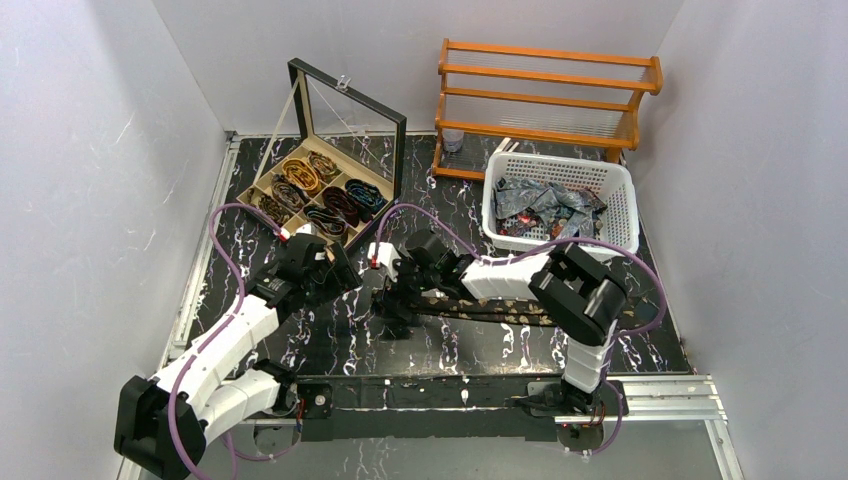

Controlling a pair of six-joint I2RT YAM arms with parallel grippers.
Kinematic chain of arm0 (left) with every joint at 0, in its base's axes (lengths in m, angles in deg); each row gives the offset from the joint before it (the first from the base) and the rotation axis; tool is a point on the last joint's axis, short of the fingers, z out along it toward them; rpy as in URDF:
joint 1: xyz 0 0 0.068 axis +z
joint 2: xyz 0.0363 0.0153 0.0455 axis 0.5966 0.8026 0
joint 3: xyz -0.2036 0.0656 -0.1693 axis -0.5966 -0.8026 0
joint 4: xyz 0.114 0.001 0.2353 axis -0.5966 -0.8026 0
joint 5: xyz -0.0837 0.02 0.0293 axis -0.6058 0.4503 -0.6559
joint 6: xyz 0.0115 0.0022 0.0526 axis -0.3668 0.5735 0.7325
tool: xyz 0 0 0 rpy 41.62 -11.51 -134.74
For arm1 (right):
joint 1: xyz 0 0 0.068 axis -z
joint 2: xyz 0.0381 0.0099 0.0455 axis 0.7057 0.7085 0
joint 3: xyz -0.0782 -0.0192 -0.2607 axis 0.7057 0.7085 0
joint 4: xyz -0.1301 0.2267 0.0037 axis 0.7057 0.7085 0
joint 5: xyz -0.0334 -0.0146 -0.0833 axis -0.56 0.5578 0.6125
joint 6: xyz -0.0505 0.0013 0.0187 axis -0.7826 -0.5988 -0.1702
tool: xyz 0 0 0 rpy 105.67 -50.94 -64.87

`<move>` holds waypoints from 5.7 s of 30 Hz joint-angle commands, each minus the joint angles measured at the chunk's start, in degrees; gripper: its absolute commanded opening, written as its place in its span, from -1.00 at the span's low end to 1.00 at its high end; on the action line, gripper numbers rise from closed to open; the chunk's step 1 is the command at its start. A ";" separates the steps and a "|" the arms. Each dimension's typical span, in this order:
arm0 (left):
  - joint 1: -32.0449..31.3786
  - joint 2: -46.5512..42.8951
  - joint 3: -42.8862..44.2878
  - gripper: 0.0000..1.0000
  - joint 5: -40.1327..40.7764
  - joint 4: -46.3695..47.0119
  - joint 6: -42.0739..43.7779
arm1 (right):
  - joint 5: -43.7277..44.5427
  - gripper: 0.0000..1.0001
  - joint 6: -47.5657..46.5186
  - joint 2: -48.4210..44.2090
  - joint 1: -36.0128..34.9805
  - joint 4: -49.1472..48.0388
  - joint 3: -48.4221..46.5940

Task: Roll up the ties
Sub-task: Roll the tie at the center of the board.

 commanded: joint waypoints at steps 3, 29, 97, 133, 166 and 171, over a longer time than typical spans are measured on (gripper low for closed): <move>0.47 -1.23 -0.72 0.58 -0.82 -2.51 1.17 | 1.63 0.68 -8.02 4.60 0.02 3.11 -3.75; 0.65 -12.29 -4.85 0.59 6.85 -10.57 -6.90 | -1.65 0.53 -8.07 0.59 -8.26 4.33 -5.16; 11.99 -6.53 -18.08 0.69 -22.97 16.12 -3.71 | 16.68 -0.10 68.27 -6.96 -4.21 26.43 -7.21; 9.15 -2.84 -27.94 0.34 -31.10 32.52 -5.26 | 4.33 -0.64 64.28 4.57 1.45 27.44 -4.53; 6.92 0.35 -26.82 -0.88 -31.00 36.72 -4.78 | 0.43 -0.64 62.27 6.21 3.59 26.98 -5.01; 6.40 -1.65 -24.58 -1.00 -28.16 32.68 -5.78 | -1.26 -0.42 60.93 2.13 3.60 24.13 -6.03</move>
